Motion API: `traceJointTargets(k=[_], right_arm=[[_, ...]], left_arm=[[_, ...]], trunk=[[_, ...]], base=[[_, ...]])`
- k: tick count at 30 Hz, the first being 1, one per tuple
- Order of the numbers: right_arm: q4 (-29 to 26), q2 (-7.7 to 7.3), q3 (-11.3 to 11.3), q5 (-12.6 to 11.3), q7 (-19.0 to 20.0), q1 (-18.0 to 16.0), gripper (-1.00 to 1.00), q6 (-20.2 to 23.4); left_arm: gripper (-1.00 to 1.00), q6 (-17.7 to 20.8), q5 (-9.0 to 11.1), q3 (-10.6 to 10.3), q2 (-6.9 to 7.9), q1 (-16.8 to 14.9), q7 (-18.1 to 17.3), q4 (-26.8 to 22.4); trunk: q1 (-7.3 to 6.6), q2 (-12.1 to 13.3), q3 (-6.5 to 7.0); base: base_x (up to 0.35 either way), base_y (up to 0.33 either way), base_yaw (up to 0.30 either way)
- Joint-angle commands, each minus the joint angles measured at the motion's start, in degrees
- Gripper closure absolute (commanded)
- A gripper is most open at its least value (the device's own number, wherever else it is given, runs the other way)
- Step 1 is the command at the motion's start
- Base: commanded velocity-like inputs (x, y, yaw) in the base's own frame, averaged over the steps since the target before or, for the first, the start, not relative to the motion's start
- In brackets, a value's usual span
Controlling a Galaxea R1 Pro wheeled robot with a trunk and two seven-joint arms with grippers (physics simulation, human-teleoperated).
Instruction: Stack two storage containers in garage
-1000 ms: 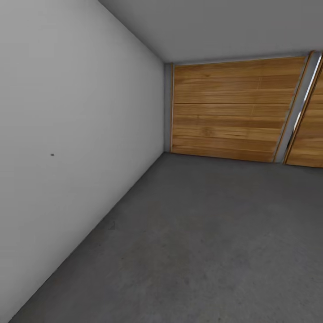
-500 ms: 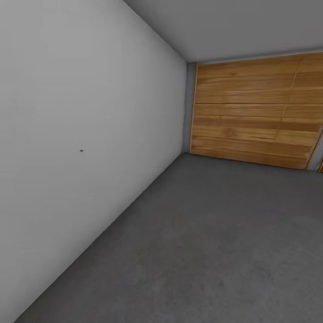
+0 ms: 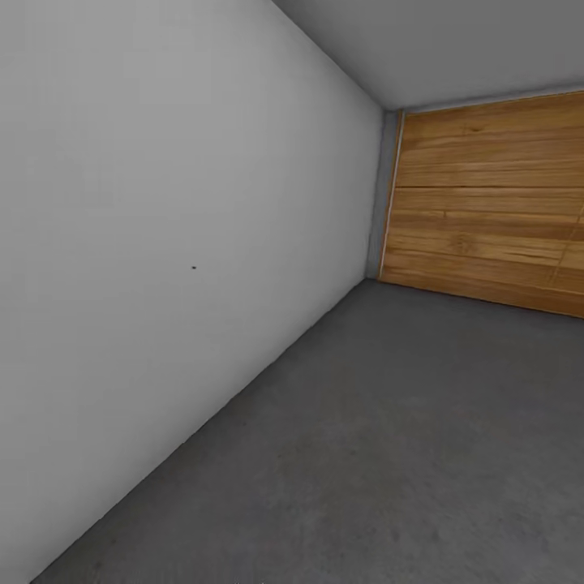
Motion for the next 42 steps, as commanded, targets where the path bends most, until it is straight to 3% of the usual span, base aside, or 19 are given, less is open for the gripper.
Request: traceJointTargets(k=[1, 29, 36, 39, 42], right_arm=[[0.0, 0.00, 0.1, 0.1, -0.2, 0.0, -1.00, -0.2], [0.1, 0.00, 0.0, 0.0, 0.2, 0.0, -1.00, -0.2], [0.1, -0.05, 0.0, 0.0, -0.2, -0.1, -1.00, -0.3], [0.1, -0.08, 0.0, 0.0, -0.2, -0.1, -1.00, -0.3], [0.1, -0.09, 0.0, 0.0, -0.2, -0.1, -1.00, -0.4]], left_arm=[[-1.00, -0.1, 0.0, 0.2, -0.05, 0.0, 0.0, -0.1], [-1.00, -0.1, -0.1, 0.2, 0.03, 0.0, 0.0, -0.1], [-1.00, -1.8, -0.1, 0.6, 0.55, 0.0, 0.0, 0.2], [-1.00, -2.4, -0.1, 1.4, 0.63, 0.0, 0.1, 0.3], [-1.00, -3.1, 0.5, 4.4, 0.64, 0.0, 0.1, 0.4]], trunk=[[0.00, 0.0, -0.05], [0.00, 0.0, -0.05], [0.00, 0.0, -0.05], [0.00, 0.0, -0.05], [0.00, 0.0, -0.05]], base=[[0.000, 0.000, 0.300], [0.000, 0.000, 0.300], [0.000, 0.000, 0.300], [0.000, 0.000, 0.300], [0.000, 0.000, 0.300]])
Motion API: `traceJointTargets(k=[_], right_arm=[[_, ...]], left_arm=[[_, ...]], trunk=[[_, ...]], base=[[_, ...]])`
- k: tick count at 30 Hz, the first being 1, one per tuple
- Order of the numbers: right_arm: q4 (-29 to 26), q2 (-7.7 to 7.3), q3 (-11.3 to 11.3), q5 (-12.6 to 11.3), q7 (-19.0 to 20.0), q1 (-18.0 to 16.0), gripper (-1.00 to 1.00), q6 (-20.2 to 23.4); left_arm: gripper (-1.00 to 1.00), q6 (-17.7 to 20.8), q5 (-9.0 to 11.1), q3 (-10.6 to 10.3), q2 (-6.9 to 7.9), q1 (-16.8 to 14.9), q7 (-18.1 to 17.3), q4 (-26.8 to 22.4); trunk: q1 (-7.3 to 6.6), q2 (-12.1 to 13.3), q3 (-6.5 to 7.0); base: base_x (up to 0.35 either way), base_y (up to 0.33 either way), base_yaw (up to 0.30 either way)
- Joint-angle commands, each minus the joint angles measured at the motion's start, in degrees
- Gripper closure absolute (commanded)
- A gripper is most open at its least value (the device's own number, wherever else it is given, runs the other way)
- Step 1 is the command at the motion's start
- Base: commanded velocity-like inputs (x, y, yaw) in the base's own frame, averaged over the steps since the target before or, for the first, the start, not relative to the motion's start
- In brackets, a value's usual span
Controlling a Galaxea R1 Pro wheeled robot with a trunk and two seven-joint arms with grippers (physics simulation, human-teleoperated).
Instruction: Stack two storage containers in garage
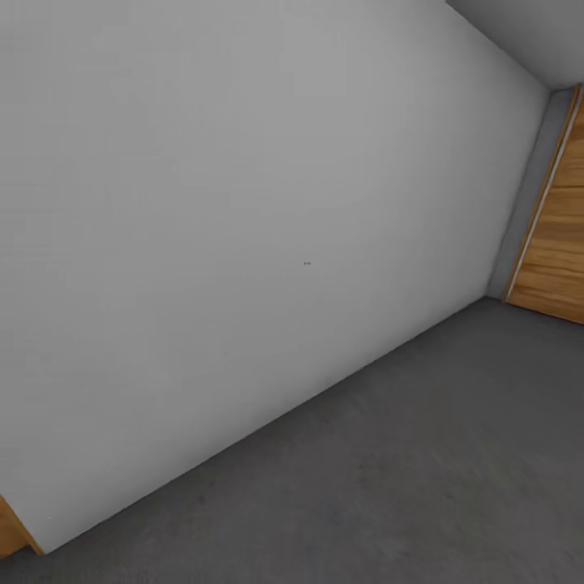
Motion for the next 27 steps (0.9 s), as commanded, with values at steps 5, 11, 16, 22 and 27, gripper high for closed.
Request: traceJointTargets(k=[5, 11, 16, 22, 27], right_arm=[[0.0, -0.01, 0.1, 0.1, -0.2, 0.0, -1.00, -0.2], [0.0, -0.01, 0.1, 0.1, -0.2, 0.0, -1.00, -0.2], [0.0, -0.01, 0.1, 0.1, -0.2, 0.0, -1.00, -0.2], [0.0, -0.01, 0.1, 0.1, -0.2, 0.0, -1.00, -0.2], [0.0, -0.01, 0.1, 0.1, -0.2, 0.0, -1.00, -0.3]], left_arm=[[-1.00, -3.1, 0.7, 6.5, 0.03, 0.0, -0.1, 0.2], [-1.00, -3.8, 0.9, 7.9, -0.15, 0.0, -0.3, 0.2], [-1.00, -4.2, 0.9, 8.0, -0.48, 0.0, -0.4, 0.2], [-1.00, -5.7, 0.6, 7.9, -0.74, 0.0, -0.4, 0.3], [-1.00, -7.1, 0.4, 7.9, -0.79, 0.0, -0.3, 0.3]], trunk=[[0.00, 0.0, -0.05], [0.00, 0.0, -0.05], [0.00, 0.0, -0.05], [0.00, 0.0, -0.05], [0.00, 0.0, -0.05]], base=[[0.000, 0.000, 0.300], [0.000, 0.000, 0.300], [0.000, 0.000, 0.300], [0.000, 0.000, 0.300], [0.000, 0.000, 0.300]])
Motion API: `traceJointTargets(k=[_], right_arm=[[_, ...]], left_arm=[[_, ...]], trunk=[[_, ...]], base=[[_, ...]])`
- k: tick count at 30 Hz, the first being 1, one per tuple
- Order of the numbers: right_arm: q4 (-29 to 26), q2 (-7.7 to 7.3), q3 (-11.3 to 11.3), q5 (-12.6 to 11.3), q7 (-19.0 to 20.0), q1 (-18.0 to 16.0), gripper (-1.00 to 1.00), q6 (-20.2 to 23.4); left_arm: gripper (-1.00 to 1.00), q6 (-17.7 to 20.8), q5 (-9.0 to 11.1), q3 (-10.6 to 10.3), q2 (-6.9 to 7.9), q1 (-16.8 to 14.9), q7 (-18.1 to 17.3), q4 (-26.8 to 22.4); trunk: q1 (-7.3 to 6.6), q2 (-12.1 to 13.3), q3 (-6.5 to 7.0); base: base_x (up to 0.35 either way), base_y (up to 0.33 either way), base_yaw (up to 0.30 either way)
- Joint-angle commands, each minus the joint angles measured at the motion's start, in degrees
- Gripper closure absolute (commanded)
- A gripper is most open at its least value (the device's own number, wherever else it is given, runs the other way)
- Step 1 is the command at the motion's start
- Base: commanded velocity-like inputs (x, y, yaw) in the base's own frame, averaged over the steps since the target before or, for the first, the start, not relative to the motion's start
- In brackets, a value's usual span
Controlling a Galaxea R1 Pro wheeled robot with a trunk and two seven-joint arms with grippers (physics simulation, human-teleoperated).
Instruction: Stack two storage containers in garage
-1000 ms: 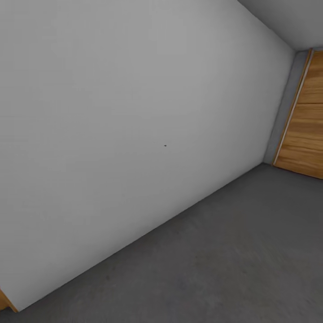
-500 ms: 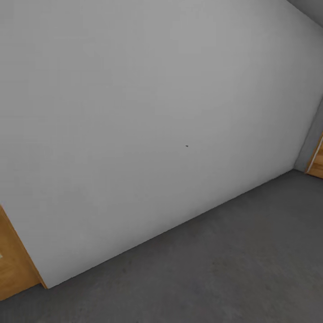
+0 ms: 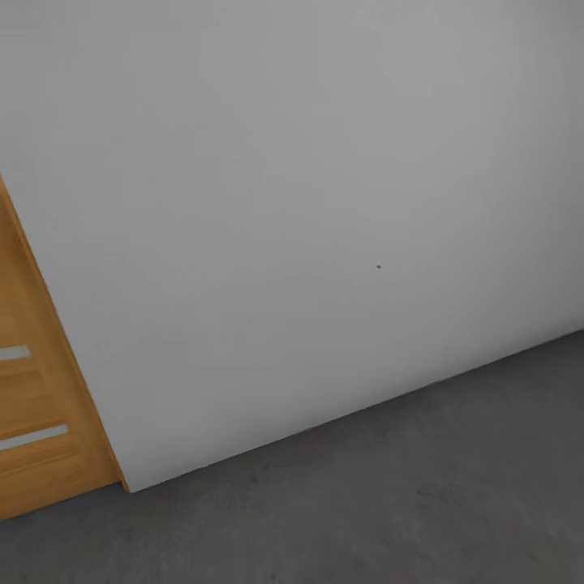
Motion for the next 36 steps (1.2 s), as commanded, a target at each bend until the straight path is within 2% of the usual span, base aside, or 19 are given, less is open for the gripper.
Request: traceJointTargets(k=[1, 10, 36], right_arm=[[0.0, 0.00, 0.1, 0.1, -0.2, 0.0, -1.00, -0.2], [0.0, 0.00, 0.1, 0.1, -0.2, 0.0, -1.00, -0.2], [0.0, 0.00, 0.1, 0.1, -0.2, 0.0, -1.00, -0.2]], left_arm=[[-1.00, -0.1, 0.1, 0.2, -0.05, 0.0, 0.0, -0.1], [-1.00, -0.2, 0.4, 0.1, 0.40, 0.0, 0.0, 1.6], [-1.00, -0.2, 0.4, 0.1, 0.54, 0.0, -0.1, 1.7]], trunk=[[0.00, 0.0, -0.05], [0.00, 0.0, -0.05], [0.00, 0.0, -0.05]], base=[[0.000, 0.000, 0.300], [0.000, 0.000, 0.300], [0.000, 0.000, 0.300]])
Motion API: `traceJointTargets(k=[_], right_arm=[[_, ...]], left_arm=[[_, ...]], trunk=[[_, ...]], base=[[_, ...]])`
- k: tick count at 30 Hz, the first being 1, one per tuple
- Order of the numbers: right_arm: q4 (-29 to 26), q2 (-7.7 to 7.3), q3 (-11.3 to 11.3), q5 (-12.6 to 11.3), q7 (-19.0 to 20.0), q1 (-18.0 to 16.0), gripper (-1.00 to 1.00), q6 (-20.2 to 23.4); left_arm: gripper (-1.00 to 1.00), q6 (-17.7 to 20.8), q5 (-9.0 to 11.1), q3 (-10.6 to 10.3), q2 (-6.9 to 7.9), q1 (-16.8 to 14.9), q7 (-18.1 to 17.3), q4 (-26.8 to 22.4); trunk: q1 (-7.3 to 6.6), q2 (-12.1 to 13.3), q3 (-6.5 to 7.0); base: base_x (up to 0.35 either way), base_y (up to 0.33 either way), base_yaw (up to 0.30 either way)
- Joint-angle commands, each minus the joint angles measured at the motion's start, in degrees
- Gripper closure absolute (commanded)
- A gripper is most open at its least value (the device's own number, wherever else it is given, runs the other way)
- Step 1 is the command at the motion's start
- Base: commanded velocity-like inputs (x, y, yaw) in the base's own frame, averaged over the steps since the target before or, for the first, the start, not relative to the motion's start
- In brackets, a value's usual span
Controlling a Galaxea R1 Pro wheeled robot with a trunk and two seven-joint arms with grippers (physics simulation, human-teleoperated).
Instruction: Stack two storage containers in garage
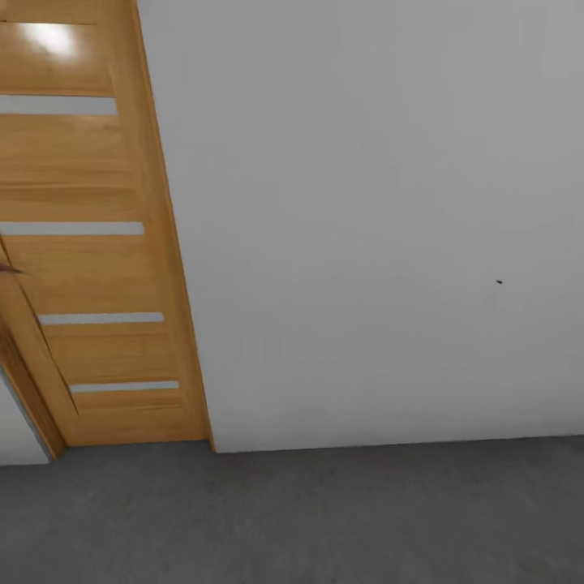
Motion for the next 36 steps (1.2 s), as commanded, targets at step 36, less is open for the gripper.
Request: traceJointTargets(k=[36], right_arm=[[0.0, 0.00, 0.1, 0.1, -0.2, 0.0, -1.00, -0.2]], left_arm=[[-1.00, -0.2, 0.2, 0.2, -0.04, 0.0, 0.0, -0.1]], trunk=[[0.00, 0.0, -0.05]], base=[[0.055, 0.003, 0.300]])
